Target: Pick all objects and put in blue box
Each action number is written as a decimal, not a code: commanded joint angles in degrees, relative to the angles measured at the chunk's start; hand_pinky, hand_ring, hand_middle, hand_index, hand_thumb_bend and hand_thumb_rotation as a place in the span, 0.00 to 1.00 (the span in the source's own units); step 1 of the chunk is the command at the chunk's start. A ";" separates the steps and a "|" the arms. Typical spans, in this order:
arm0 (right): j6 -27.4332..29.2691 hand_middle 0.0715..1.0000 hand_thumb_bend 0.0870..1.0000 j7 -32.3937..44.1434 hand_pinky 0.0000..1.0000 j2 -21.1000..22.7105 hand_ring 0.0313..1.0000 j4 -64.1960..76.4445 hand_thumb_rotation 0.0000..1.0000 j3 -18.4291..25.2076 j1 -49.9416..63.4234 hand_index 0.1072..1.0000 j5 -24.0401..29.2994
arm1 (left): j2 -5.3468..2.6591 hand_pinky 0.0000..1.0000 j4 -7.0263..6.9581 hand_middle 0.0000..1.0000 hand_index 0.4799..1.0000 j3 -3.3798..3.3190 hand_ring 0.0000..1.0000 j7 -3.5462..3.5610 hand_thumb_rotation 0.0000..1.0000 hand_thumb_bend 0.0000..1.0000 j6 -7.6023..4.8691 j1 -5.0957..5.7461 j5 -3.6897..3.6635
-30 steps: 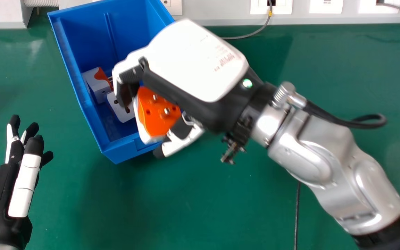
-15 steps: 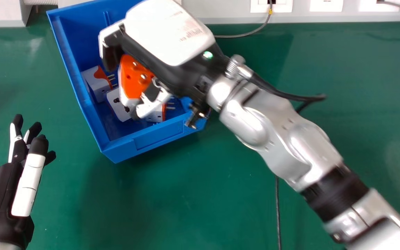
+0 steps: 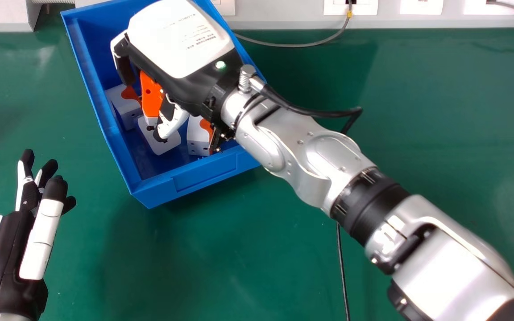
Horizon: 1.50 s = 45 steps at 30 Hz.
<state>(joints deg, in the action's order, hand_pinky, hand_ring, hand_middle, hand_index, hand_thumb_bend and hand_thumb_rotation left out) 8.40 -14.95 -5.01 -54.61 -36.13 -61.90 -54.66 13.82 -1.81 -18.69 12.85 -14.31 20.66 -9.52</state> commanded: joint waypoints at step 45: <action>-6.71 1.00 0.61 -0.62 0.98 0.16 1.00 -3.95 0.20 -1.86 -1.40 1.00 5.14 | 0.06 0.90 -1.28 0.99 1.00 0.68 0.98 -1.19 0.92 0.85 -0.47 -0.96 0.55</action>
<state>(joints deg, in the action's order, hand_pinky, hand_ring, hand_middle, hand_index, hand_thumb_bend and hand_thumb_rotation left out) 2.26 -15.29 -5.28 -61.15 -38.83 -63.14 -50.12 13.67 -2.76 -17.72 11.70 -14.27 19.95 -8.97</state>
